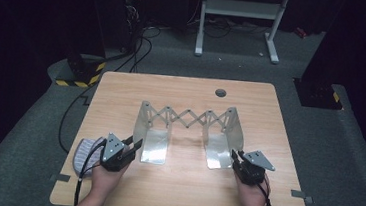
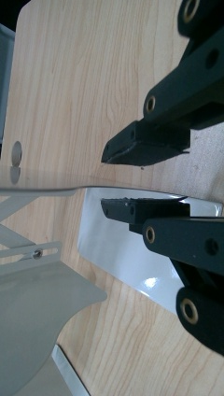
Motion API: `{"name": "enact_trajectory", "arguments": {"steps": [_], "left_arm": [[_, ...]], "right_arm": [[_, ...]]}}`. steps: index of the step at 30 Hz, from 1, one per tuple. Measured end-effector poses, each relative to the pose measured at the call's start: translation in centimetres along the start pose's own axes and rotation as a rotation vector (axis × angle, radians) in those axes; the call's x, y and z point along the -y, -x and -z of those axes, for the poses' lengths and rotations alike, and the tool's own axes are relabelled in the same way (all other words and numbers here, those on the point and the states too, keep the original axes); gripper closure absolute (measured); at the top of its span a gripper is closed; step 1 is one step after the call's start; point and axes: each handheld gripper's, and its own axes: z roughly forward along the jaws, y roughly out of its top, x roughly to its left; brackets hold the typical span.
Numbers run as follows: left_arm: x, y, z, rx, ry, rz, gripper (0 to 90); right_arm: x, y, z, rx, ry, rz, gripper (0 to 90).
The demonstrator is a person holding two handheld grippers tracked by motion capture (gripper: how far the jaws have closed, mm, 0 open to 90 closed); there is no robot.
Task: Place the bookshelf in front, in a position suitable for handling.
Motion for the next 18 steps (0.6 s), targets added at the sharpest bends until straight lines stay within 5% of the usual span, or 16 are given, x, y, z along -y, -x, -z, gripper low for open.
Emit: {"name": "enact_trajectory", "arguments": {"steps": [7, 18], "left_arm": [[0.14, 0.16, -0.07, 0.005, 0.001, -0.002, 72.9], [0.20, 0.30, 0.00, -0.004, 0.002, -0.009, 73.9]], "right_arm": [[0.03, -0.11, -0.05, 0.004, -0.007, 0.009, 86.9], [0.04, -0.17, -0.11, -0.008, -0.006, 0.009, 87.3]]}}
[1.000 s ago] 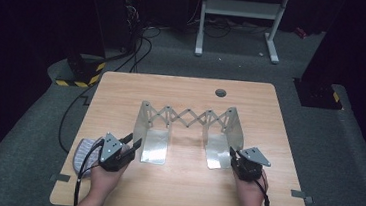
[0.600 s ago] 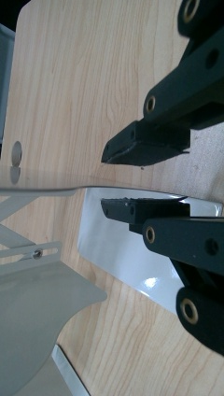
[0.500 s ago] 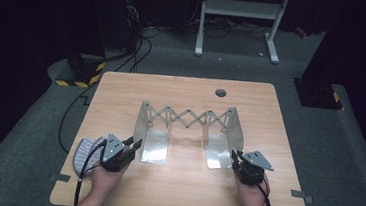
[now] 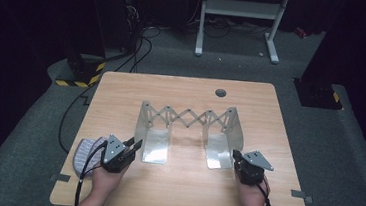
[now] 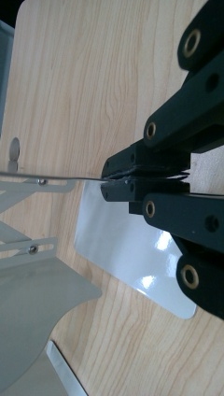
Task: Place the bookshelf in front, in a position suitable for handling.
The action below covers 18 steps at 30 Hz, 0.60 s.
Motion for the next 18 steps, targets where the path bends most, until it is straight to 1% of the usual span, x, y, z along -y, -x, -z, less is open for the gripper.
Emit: {"name": "enact_trajectory", "arguments": {"steps": [11, 12, 14, 15, 16, 17, 18], "left_arm": [[0.0, -0.1, 0.0, 0.007, 0.002, 0.004, 73.3], [0.0, -0.1, 0.0, 0.011, 0.001, 0.005, 72.9], [-0.1, -0.3, 0.2, 0.031, -0.011, 0.018, 64.7], [-0.2, -0.3, 0.7, 0.039, -0.011, 0.025, 61.6], [-0.2, -0.4, 1.1, 0.040, -0.011, 0.020, 59.3], [-0.3, -0.4, 1.8, 0.038, -0.008, 0.016, 58.2], [-0.2, -0.7, 2.6, 0.034, -0.010, 0.007, 56.6]], "right_arm": [[0.0, -0.1, 0.0, -0.002, 0.001, 0.003, 86.9], [0.0, -0.1, 0.0, -0.004, 0.002, 0.005, 84.0], [0.0, -0.1, 0.1, -0.009, 0.005, 0.001, 74.1], [-0.1, 0.0, 0.2, -0.018, 0.001, -0.006, 70.7], [-0.1, 0.0, 0.3, -0.029, -0.004, -0.014, 67.4], [-0.1, 0.0, 0.5, -0.033, -0.006, -0.015, 65.8], [0.1, -0.2, 1.0, -0.048, -0.014, -0.004, 61.7]]}}
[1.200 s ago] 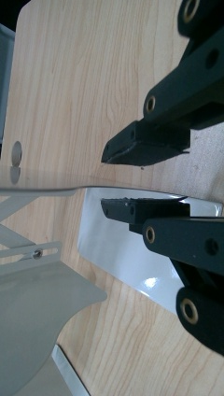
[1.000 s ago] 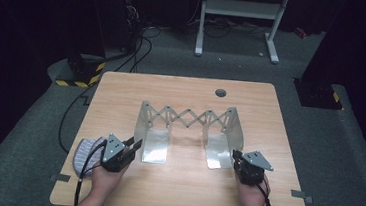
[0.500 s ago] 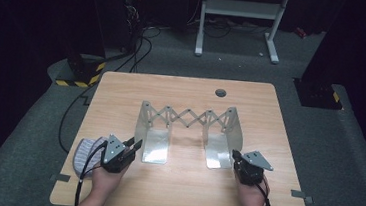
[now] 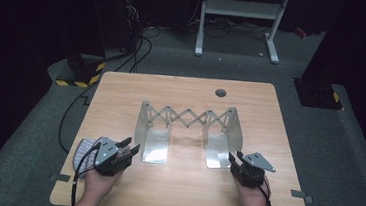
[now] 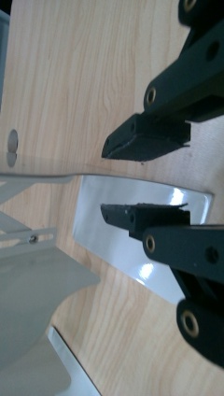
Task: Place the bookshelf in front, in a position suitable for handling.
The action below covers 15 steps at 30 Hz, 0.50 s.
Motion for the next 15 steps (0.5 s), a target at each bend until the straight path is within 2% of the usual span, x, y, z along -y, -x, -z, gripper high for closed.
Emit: {"name": "enact_trajectory", "arguments": {"steps": [1, 2, 3, 5, 7, 9, 11, 13, 15], "left_arm": [[0.2, -0.3, 0.8, -0.007, -0.001, -0.003, 56.6], [0.6, -0.7, 1.7, -0.018, -0.006, -0.001, 56.5], [0.9, -1.2, 2.4, -0.034, -0.014, 0.004, 56.9], [1.9, -2.3, 3.8, -0.071, -0.032, 0.014, 58.2], [3.1, -3.5, 5.2, -0.105, -0.057, 0.043, 61.5], [3.9, -4.1, 6.3, -0.135, -0.074, 0.046, 65.3], [5.1, -4.9, 7.5, -0.176, -0.115, 0.046, 68.9], [5.8, -5.3, 8.1, -0.190, -0.143, 0.056, 69.2], [6.7, -5.6, 8.4, -0.219, -0.193, 0.041, 67.2]], "right_arm": [[0.0, 0.0, 0.0, 0.000, 0.000, 0.000, 61.7], [0.2, -0.2, 0.3, -0.002, -0.007, 0.023, 60.8], [0.7, -0.5, 0.8, 0.005, -0.022, 0.065, 60.4], [0.8, -0.4, 1.0, 0.003, -0.025, 0.068, 60.4], [0.8, -0.3, 1.1, -0.004, -0.019, 0.056, 60.4], [0.7, -0.3, 1.1, -0.008, -0.014, 0.050, 60.4], [0.8, -0.4, 0.9, -0.010, -0.016, 0.056, 60.4], [0.9, -0.4, 0.8, -0.012, -0.021, 0.056, 60.6], [0.8, -0.2, 0.7, -0.009, -0.019, 0.052, 61.1]]}}
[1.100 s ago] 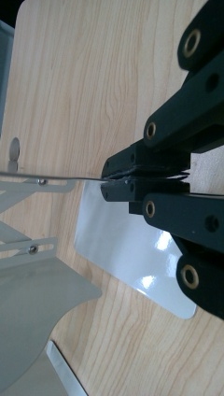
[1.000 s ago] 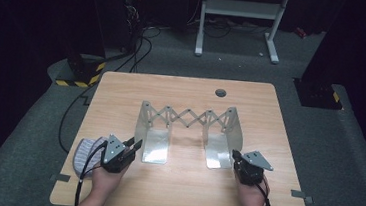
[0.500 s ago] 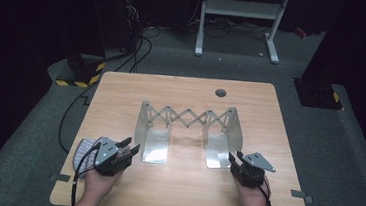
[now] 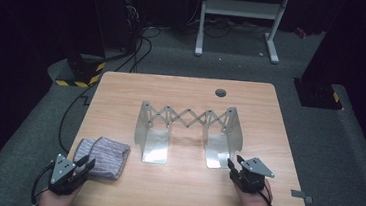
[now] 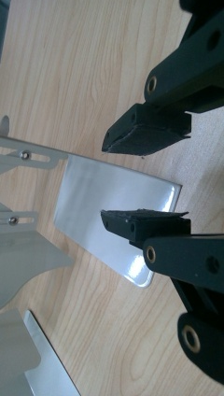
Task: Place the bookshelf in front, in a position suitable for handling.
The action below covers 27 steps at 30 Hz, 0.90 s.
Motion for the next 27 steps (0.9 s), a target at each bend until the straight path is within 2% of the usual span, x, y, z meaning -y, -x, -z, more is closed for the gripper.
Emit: {"name": "enact_trajectory", "arguments": {"steps": [3, 8, 12, 16, 18, 21, 22, 25, 27], "left_arm": [[0.6, 0.1, -0.3, 0.026, -0.027, 0.018, 67.7], [0.8, 1.9, -1.8, 0.085, -0.076, -0.022, 68.7], [0.2, 3.2, -3.4, 0.119, -0.085, -0.044, 68.3], [-0.9, 4.3, -5.4, 0.146, -0.081, -0.043, 65.5], [-1.7, 4.8, -6.7, 0.143, -0.081, -0.047, 64.0], [-2.8, 5.3, -8.5, 0.116, -0.068, -0.059, 63.1], [-3.0, 5.3, -8.8, 0.114, -0.063, -0.044, 62.6], [-3.2, 4.8, -8.1, 0.107, -0.022, -0.023, 60.1], [-3.0, 3.5, -6.7, 0.078, 0.017, 0.007, 59.8]], "right_arm": [[0.0, 0.2, 0.0, 0.002, 0.002, -0.013, 61.4], [-0.1, 0.1, 0.1, 0.002, 0.006, -0.014, 61.6], [0.0, 0.1, -0.1, -0.002, 0.001, -0.015, 61.6], [0.0, 0.1, -0.2, -0.006, -0.002, -0.013, 61.7], [0.0, 0.0, -0.2, -0.007, -0.003, -0.012, 61.6], [0.0, 0.0, -0.2, -0.009, -0.002, -0.011, 61.7], [0.0, 0.0, -0.2, -0.009, -0.003, -0.012, 61.6], [0.0, 0.0, -0.1, -0.010, -0.001, -0.013, 61.6], [0.0, 0.1, -0.1, -0.010, 0.003, -0.015, 61.6]]}}
